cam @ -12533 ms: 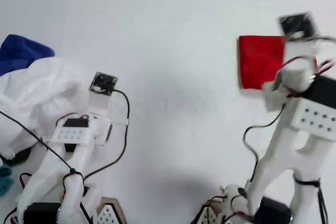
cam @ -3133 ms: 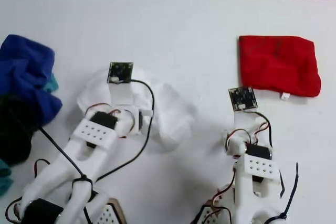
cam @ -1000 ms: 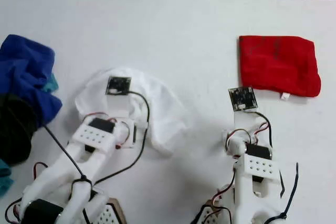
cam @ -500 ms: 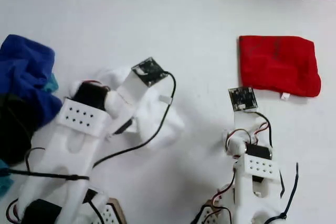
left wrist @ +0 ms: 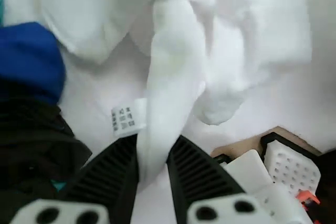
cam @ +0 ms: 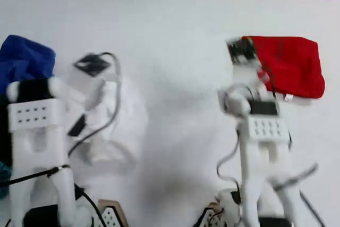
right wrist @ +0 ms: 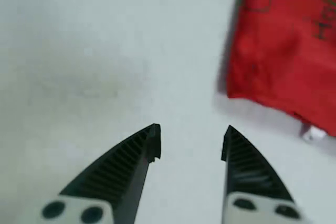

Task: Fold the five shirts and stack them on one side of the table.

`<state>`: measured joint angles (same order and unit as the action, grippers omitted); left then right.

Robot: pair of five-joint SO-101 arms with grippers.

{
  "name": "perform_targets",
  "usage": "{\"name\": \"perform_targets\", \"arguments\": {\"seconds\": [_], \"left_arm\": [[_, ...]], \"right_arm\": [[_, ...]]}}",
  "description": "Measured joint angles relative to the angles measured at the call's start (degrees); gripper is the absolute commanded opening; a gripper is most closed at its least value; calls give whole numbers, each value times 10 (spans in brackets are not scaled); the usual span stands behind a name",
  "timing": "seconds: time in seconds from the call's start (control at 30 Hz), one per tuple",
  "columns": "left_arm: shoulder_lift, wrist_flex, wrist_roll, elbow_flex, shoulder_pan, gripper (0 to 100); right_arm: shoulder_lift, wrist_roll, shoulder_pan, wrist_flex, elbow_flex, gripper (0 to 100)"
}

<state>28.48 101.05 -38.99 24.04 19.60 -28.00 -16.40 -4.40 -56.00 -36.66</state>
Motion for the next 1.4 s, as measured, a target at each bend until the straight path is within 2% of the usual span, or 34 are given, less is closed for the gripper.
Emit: {"name": "perform_targets", "arguments": {"seconds": [0.27,0.5,0.7,0.9,1.27,1.4], "left_arm": [[0,1,-55,0,153,25],[0,1,-127,0,269,25],[0,1,-134,0,279,25],[0,1,-134,0,291,25],[0,1,-134,0,319,25],[0,1,-134,0,319,25]], "right_arm": [[303,9,-162,-118,357,191],[500,56,-279,-255,620,193],[630,59,-372,-353,811,199],[711,51,-420,-411,941,312],[725,50,-499,-425,994,318],[760,22,-526,-425,1000,318]]}}
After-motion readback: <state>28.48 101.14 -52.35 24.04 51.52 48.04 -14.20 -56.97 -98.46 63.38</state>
